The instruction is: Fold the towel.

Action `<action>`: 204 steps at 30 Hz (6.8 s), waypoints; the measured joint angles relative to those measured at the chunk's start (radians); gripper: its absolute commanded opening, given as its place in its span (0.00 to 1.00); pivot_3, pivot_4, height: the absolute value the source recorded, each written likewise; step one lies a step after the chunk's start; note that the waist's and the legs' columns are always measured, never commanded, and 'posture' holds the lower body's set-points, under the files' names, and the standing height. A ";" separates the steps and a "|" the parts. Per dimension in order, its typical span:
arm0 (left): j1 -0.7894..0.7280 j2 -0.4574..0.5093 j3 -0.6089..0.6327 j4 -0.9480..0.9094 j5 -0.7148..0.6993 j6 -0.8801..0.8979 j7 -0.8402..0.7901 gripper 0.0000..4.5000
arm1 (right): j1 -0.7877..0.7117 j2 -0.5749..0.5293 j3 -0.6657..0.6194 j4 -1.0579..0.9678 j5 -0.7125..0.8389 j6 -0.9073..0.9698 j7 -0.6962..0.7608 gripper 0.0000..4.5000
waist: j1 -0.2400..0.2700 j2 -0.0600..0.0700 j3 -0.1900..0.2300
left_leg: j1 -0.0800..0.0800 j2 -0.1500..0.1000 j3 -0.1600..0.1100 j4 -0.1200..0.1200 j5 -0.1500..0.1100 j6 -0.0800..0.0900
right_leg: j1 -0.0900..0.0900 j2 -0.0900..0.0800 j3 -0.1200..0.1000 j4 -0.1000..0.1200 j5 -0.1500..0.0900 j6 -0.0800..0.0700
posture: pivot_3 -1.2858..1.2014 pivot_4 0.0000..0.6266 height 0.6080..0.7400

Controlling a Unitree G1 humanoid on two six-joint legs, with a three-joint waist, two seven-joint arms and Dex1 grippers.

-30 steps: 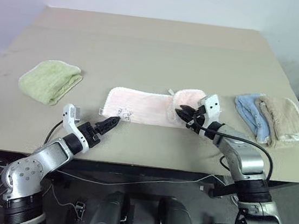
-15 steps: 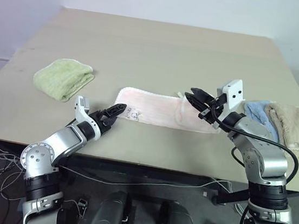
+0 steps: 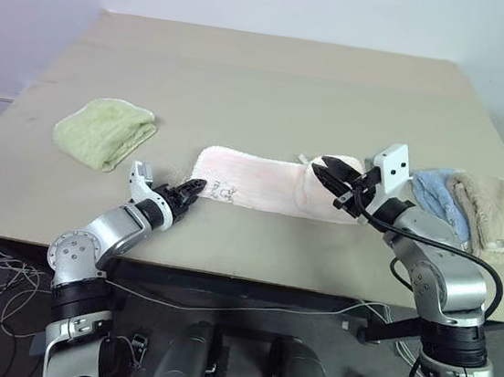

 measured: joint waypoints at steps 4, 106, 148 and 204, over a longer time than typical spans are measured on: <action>0.001 0.000 0.000 -0.009 -0.009 -0.006 -0.008 0.00 | 0.007 0.001 0.001 -0.002 0.000 0.003 -0.003 0.25 | -0.001 0.000 0.000 | 0.000 0.000 0.000 0.000 0.000 0.000 | 0.000 0.000 0.000 0.000 0.000 0.000 | 0.52 0.24 0.71; -0.360 0.063 -0.739 0.287 1.204 -0.551 -0.859 0.07 | 0.010 0.130 0.139 0.207 -0.113 0.022 -0.135 0.00 | -0.028 -0.006 0.003 | -0.010 0.002 0.001 0.003 0.004 0.002 | -0.005 0.007 -0.001 0.003 0.003 0.007 | 0.52 0.24 0.71; -0.358 -0.052 -0.228 0.275 0.582 0.243 -0.690 1.00 | 0.086 0.015 -0.002 -0.057 -0.056 -0.037 -0.026 0.00 | -0.020 -0.007 0.002 | -0.011 0.000 -0.001 0.005 0.007 -0.003 | -0.004 0.006 -0.002 0.003 0.004 0.007 | 0.52 0.24 0.71; -0.299 0.410 0.277 0.662 0.551 -0.315 -0.638 0.00 | 0.061 -0.001 -0.081 -0.042 -0.033 -0.075 -0.060 0.00 | -0.027 -0.009 0.003 | -0.011 0.001 -0.001 0.004 0.007 -0.004 | -0.005 0.006 -0.002 0.004 0.004 0.007 | 0.52 0.24 0.71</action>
